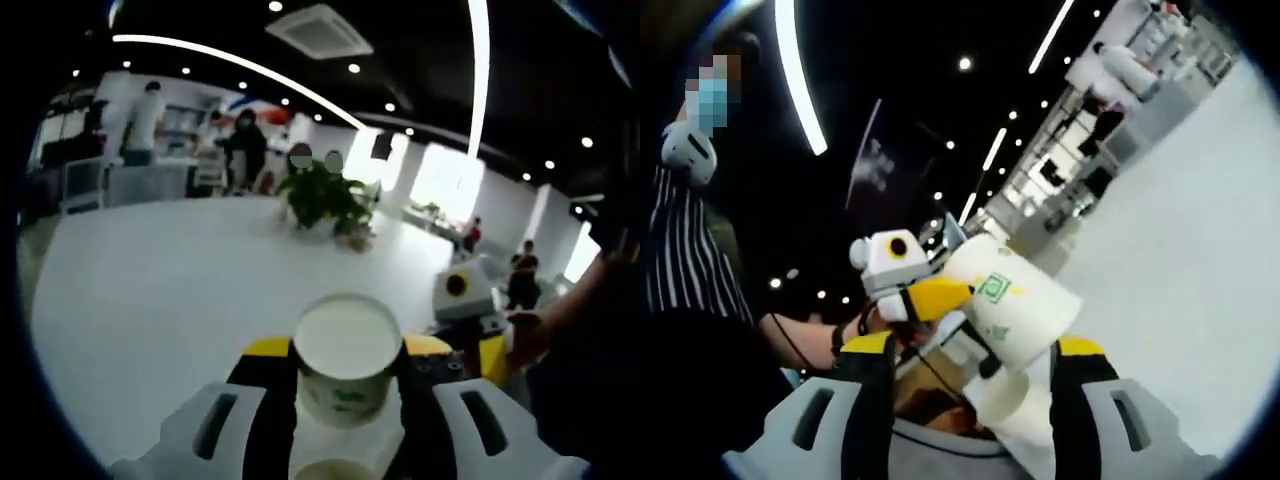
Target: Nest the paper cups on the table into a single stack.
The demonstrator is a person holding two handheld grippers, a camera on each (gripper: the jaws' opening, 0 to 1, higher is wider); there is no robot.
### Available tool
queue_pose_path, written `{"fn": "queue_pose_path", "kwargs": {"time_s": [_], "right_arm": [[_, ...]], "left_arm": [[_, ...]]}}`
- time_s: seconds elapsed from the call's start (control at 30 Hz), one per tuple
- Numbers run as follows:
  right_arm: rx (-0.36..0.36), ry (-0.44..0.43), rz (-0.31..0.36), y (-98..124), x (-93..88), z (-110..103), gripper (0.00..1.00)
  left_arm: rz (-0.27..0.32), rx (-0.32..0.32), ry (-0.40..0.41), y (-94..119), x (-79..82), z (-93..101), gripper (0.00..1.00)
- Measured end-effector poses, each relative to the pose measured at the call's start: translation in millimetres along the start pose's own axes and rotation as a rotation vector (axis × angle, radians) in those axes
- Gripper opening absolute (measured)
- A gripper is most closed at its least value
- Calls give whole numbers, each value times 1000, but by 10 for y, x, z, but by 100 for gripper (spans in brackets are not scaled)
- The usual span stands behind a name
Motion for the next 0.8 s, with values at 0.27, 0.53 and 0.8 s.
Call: {"fn": "queue_pose_path", "kwargs": {"time_s": [0.27,0.53,0.8], "right_arm": [[18,-23,42,33,59,1,48],[73,-61,89,46,137,-25,35],[113,-104,102,23,198,-11,21]], "left_arm": [[20,-20,22,64,-14,11,37],[54,-55,62,158,-9,41,37],[80,-79,80,236,-45,44,37]]}}
Point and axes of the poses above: the point that each gripper's makers call its tool centre point, and the gripper's own axes: y roughly backward along the fingers, z roughly to its right, x roughly out of its top, the point moved 9 cm from there along y, roughly backward along the fingers, and after that the axes turned 7 degrees about z, right-handed, at the moved point
